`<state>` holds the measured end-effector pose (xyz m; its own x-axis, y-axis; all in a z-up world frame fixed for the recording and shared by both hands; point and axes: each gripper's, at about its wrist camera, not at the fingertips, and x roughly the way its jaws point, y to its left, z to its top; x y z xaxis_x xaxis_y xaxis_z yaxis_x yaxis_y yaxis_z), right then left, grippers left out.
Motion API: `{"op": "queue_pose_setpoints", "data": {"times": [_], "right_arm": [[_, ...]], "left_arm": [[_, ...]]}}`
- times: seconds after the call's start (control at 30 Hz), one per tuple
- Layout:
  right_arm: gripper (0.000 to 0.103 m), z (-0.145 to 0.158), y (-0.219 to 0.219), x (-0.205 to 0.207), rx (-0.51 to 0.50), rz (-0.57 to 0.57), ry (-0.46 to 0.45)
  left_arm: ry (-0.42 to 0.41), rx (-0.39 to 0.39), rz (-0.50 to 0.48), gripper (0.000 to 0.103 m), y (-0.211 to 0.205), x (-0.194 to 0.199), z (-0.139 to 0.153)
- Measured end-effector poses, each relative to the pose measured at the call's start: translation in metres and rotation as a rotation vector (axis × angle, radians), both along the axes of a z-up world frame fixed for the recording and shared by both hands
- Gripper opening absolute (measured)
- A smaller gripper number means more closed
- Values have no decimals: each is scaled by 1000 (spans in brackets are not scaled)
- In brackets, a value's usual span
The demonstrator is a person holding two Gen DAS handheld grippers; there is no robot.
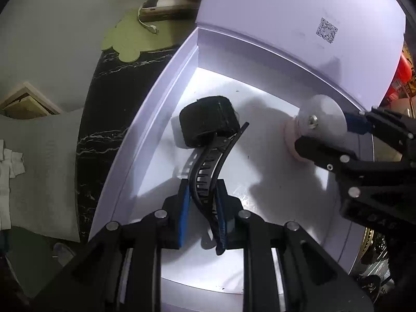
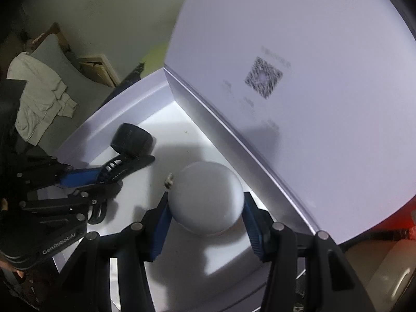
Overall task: Organize objects
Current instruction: 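Open the right tool releasing the compact while the left tool releases the claw clip, then withdraw both open tools from the box back over the table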
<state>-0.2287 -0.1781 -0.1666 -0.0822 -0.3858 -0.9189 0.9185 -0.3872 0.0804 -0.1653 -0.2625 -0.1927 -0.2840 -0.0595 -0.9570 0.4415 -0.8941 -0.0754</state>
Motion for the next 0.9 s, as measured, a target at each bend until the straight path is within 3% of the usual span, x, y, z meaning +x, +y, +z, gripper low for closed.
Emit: {"op": "queue_pose_setpoints", "data": {"times": [0.27,0.33,0.5,0.57,0.73,0.9], "right_arm": [[54,1,-2,3,18,-1,8],[56,5,0,6,19,-3,17],[65,11,5,11,-3,-21,10],[65,14,7,12,1,-34,13],[65,32,20,15,-18,-35,33],[65,53,34,19,-46,-41,46]], "left_arm": [[0,-24,21,20,1,2,6],[-6,-19,28,24,1,4,7],[12,-46,53,51,3,10,18],[21,-58,62,54,5,12,25],[38,-82,70,56,25,16,37],[59,-87,75,56,9,15,49]]}}
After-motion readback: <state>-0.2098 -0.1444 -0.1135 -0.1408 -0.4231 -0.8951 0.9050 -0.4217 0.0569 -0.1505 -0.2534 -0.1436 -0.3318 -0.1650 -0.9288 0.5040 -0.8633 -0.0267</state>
